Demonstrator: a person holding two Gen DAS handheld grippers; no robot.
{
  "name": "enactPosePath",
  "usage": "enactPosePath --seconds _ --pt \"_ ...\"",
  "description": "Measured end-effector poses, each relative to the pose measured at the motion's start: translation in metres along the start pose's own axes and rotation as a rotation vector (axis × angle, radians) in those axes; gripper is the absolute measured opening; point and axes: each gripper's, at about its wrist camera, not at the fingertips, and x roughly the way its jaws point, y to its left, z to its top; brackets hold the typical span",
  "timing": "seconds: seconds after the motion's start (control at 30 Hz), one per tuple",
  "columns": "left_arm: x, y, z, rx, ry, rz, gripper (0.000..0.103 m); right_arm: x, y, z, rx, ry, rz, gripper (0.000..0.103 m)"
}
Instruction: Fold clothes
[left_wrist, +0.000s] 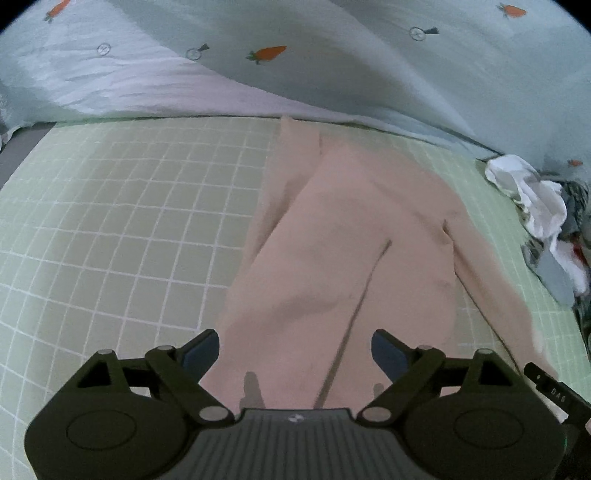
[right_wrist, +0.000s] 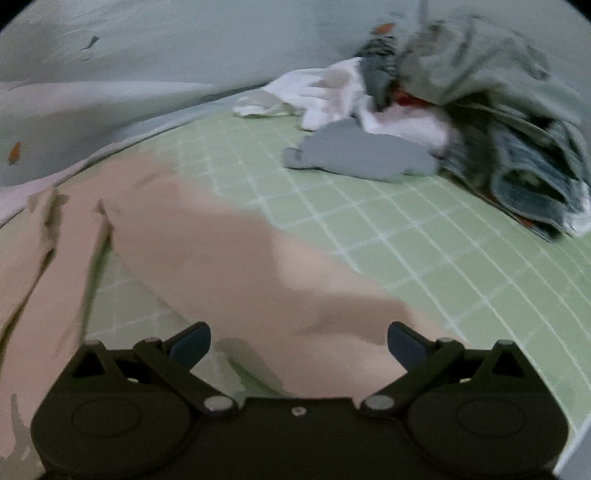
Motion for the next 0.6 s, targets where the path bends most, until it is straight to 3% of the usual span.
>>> enactPosePath --seconds 0.27,0.6 --pt "-0.004 -0.013 -0.004 0.071 0.000 -0.014 0.090 -0.003 -0.025 -0.023 0.070 -0.022 -0.109 0.103" --pt "-0.008 -0.014 0.001 0.116 -0.024 -0.021 0.090 0.001 -0.018 -0.026 0.135 -0.078 -0.192 0.103"
